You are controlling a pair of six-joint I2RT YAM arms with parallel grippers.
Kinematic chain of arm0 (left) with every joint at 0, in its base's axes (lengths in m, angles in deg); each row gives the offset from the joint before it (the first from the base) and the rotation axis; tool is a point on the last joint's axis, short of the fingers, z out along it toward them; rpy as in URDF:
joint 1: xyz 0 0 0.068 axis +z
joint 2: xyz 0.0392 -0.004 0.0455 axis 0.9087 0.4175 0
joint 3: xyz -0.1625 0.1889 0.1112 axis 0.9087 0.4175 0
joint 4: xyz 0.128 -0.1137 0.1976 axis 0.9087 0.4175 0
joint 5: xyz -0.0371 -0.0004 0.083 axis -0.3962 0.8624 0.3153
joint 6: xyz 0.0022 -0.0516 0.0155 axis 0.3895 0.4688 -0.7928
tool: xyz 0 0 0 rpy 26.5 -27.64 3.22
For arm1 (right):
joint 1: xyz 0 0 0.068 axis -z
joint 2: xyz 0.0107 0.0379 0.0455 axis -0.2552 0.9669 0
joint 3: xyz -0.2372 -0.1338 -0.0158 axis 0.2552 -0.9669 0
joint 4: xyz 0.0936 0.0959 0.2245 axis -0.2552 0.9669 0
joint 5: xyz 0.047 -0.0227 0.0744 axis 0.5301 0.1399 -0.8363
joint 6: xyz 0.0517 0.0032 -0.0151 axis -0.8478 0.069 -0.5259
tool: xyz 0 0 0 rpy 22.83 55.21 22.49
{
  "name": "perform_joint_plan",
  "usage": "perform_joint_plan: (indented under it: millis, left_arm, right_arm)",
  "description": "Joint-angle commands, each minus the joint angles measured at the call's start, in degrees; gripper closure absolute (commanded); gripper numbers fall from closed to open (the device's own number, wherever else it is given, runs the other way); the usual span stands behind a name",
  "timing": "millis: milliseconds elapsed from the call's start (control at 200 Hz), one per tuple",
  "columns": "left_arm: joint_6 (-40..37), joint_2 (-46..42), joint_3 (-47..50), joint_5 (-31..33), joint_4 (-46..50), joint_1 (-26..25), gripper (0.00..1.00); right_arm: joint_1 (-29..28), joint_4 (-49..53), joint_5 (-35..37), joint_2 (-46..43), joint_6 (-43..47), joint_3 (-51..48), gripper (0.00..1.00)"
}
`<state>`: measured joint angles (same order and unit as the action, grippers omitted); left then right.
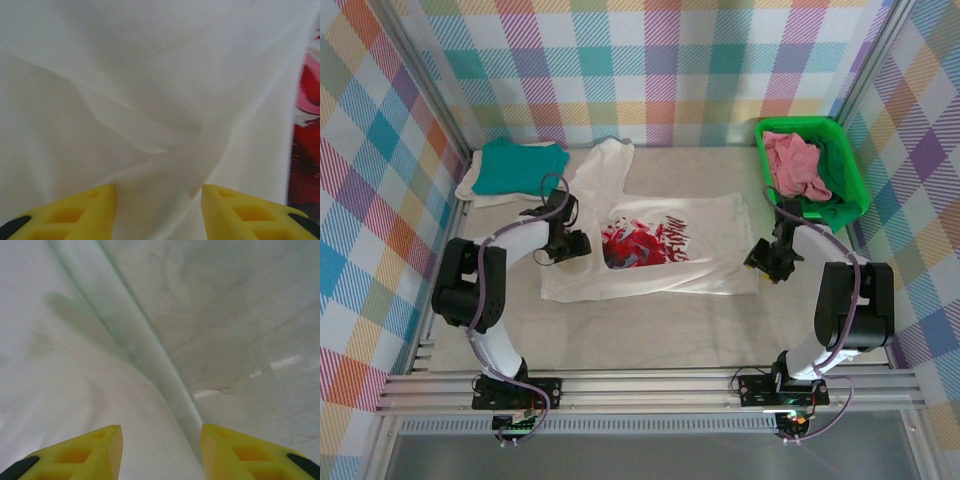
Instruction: Fold and stack the t-shirts
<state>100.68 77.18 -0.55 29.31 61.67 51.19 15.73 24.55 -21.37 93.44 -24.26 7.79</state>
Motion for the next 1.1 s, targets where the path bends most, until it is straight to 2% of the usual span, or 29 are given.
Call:
perform_joint_plan:
  millis: [0, 100, 270, 335, 420, 495, 670, 820, 945, 1095]
  left_arm:
    - [0.3, 2.1, 0.4, -1.4, -2.4, 1.5, 0.53]
    - [1.0, 2.7, 1.4, -1.7, -3.6, 2.7, 0.53]
    - [0.8, 3.4, 1.6, -1.4, -3.2, 3.4, 0.53]
    - [1.0, 3.6, 1.9, -1.7, -3.6, 3.4, 0.53]
    - [1.5, 3.8, 2.1, -2.2, -4.4, 3.4, 0.53]
    - [1.8, 4.2, 2.0, -2.5, -4.8, 3.5, 0.53]
    - [1.7, 5.1, 1.5, -3.0, -4.5, 3.5, 0.53]
    - [1.9, 4.7, 1.8, -2.9, -4.9, 3.5, 0.53]
    - [2.2, 4.9, 1.8, -3.2, -5.1, 3.5, 0.53]
    - [2.3, 4.6, 2.3, -2.9, -5.4, 3.6, 0.53]
  right_arm:
    - [0.5, 1.5, -1.2, 0.3, 1.6, -1.2, 0.57]
    - [0.5, 0.6, -2.9, 1.0, 1.8, -1.8, 0.60]
    - [0.5, -0.3, -4.3, 1.1, 1.9, -2.7, 0.72]
    - [0.5, -0.9, -4.8, 1.3, 1.8, -3.3, 0.73]
    - [0.5, -1.5, -6.7, 1.7, 1.7, -4.2, 0.64]
    - [0.5, -1.8, -8.3, 0.6, 1.4, -5.0, 0.63]
    - [0.5, 0.7, -6.4, -3.4, 1.3, -6.2, 0.65]
    - [0.4, -0.1, -8.0, -3.4, 1.3, -7.1, 0.80]
    - [0.4, 0.2, -8.4, -2.8, 1.6, -7.0, 1.00]
    - [0.5, 1.7, -6.8, -5.4, 1.0, -6.5, 1.00]
